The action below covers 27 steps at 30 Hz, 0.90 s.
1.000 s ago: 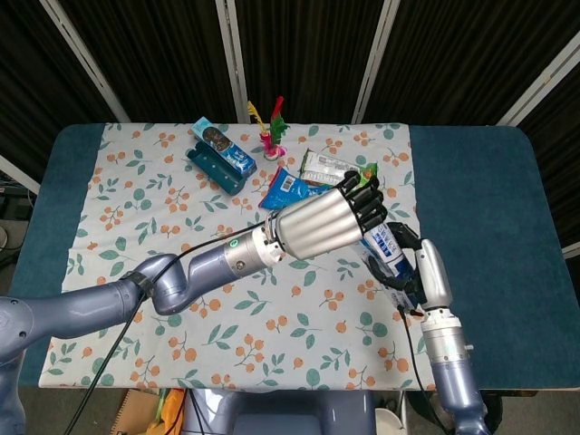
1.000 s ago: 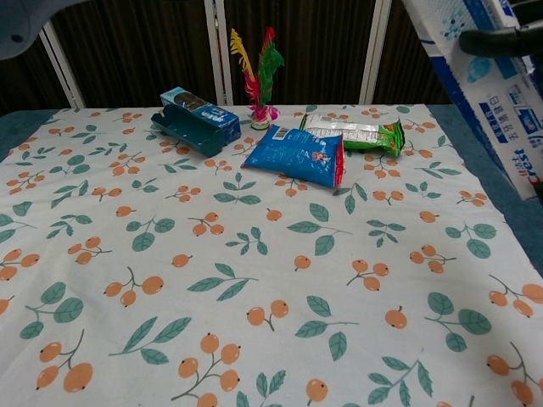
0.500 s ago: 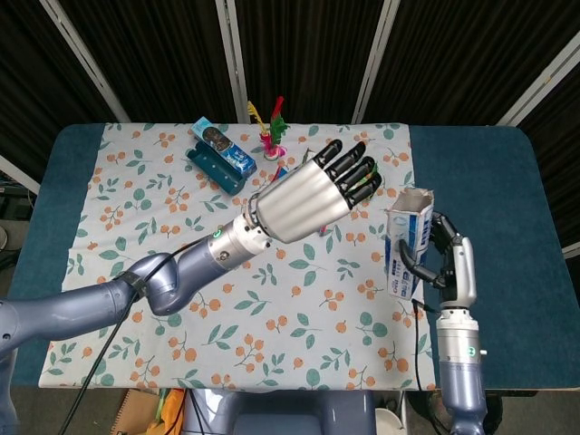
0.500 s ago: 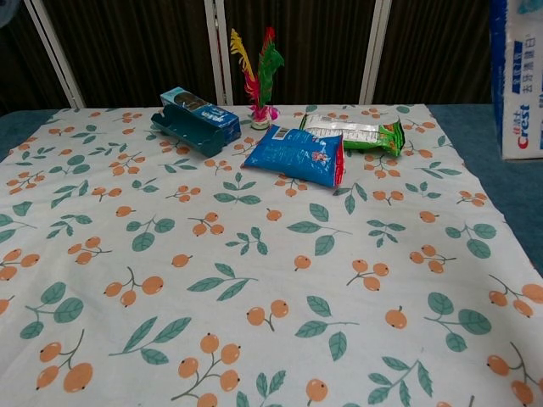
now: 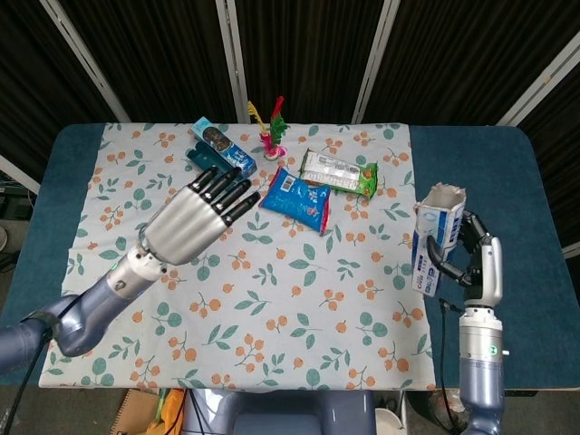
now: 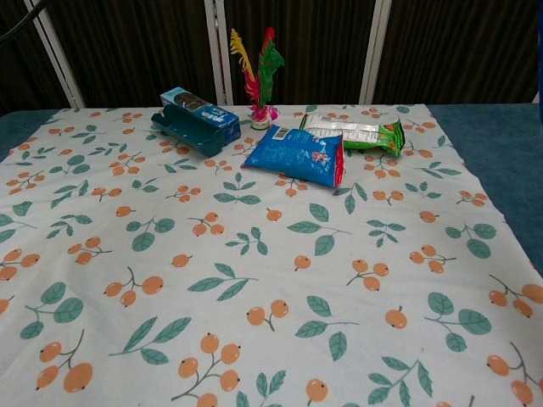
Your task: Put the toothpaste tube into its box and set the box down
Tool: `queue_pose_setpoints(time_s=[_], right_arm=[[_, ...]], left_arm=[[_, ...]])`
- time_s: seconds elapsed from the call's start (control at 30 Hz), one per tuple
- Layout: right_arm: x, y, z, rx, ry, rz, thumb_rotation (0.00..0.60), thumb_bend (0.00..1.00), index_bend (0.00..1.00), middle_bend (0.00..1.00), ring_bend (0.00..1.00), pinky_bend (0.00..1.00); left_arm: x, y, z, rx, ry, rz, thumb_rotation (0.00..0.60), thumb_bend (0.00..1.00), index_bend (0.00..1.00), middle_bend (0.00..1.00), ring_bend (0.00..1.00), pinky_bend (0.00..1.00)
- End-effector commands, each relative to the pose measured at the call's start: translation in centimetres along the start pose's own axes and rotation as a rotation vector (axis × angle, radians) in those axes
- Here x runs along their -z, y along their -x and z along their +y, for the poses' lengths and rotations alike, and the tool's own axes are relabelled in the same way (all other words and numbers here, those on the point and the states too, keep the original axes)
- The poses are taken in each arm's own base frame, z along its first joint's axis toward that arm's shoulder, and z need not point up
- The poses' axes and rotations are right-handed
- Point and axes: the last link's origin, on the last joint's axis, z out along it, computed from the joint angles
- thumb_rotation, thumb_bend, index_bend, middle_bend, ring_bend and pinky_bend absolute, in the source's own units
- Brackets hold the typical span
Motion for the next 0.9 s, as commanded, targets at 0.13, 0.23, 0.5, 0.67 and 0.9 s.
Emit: queue_pose_setpoints(time_s=[0.13, 0.23, 0.5, 0.67, 0.9], right_arm=[[2.1, 1.7, 5.1, 0.514, 0.12, -0.281, 0.6, 0.36, 0.41, 0.52, 0.44, 0.42], [2.5, 2.8, 6.1, 0.639, 0.15, -0.345, 0.6, 0.36, 0.41, 0.52, 0.44, 0.42], [3.4, 6.7, 8.0, 0.83, 0.155, -0.426, 0.6, 0.36, 0.41, 0.52, 0.44, 0.42], [4.4, 8.6, 8.9, 0.863, 0.171, -0.465, 0.6, 0.36, 0.41, 0.52, 0.44, 0.42], [5.6, 11.6, 9.2, 0.843, 0.171, -0.544, 0.6, 0.36, 0.02, 0.2, 0.08, 0.21]], left_arm=[[16.2, 0.2, -1.1, 0.217, -0.369, -0.263, 0.6, 0.04, 0.3, 0.32, 0.28, 0.41], [20.2, -0.1, -0.7, 0.298, -0.492, -0.354, 0.6, 0.04, 0.27, 0.29, 0.27, 0.38], [25.9, -1.0, -0.2, 0.353, -0.613, -0.429, 0.6, 0.04, 0.25, 0.27, 0.25, 0.33], [27.2, -1.4, 0.2, 0.405, -0.672, -0.441, 0.6, 0.04, 0.24, 0.26, 0.25, 0.33], [27.4, -1.5, 0.3, 0.451, -0.727, -0.44, 0.6, 0.04, 0.2, 0.22, 0.2, 0.28]])
